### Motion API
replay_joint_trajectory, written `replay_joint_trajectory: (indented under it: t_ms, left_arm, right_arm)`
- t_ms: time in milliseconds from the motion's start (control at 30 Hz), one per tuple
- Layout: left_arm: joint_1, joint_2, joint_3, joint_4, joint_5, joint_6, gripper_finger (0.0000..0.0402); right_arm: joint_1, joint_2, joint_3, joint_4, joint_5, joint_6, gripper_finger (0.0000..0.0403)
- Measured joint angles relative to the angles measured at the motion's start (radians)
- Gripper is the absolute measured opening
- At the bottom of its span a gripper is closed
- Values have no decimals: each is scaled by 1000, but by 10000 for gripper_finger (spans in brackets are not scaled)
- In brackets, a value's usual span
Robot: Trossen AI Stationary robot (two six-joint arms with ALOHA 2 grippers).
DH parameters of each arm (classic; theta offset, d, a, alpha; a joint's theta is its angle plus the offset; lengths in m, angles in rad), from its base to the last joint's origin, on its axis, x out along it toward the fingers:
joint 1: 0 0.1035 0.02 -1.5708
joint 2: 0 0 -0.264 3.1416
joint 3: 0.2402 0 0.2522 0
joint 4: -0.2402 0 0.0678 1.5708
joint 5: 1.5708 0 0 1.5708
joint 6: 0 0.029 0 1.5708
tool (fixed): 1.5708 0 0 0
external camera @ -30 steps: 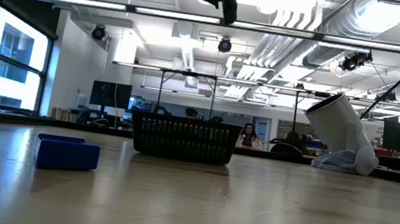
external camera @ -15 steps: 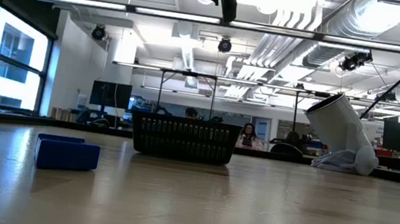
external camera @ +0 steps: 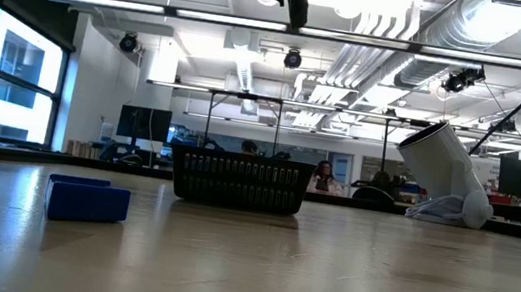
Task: Pick & Place Office items
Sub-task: Put the pink charger adapter into the top black bin
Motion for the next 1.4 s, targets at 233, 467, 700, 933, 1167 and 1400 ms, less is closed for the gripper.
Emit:
replay_joint_trajectory:
  t_ms: [233, 467, 700, 933, 1167, 1400]
  left_arm:
    - [0, 0, 0, 5, -5, 3, 178]
    - [-1, 0, 0, 22, -13, 4, 223]
    - [-4, 0, 0, 34, -20, -17, 249]
    - [-43, 0, 0, 53, -28, -28, 250]
    - [-78, 0, 0, 53, -31, -59, 250]
    - [-104, 0, 0, 51, -82, -82, 250]
  right_arm:
    - [0, 0, 0, -1, 2, -6, 143]
    - [0, 0, 0, -3, 4, -11, 141]
    - [-1, 0, 0, -4, 3, -11, 141]
    - [0, 0, 0, -4, 9, -15, 141]
    - [0, 0, 0, 5, 9, -25, 141]
    - [0, 0, 0, 5, 9, -27, 141]
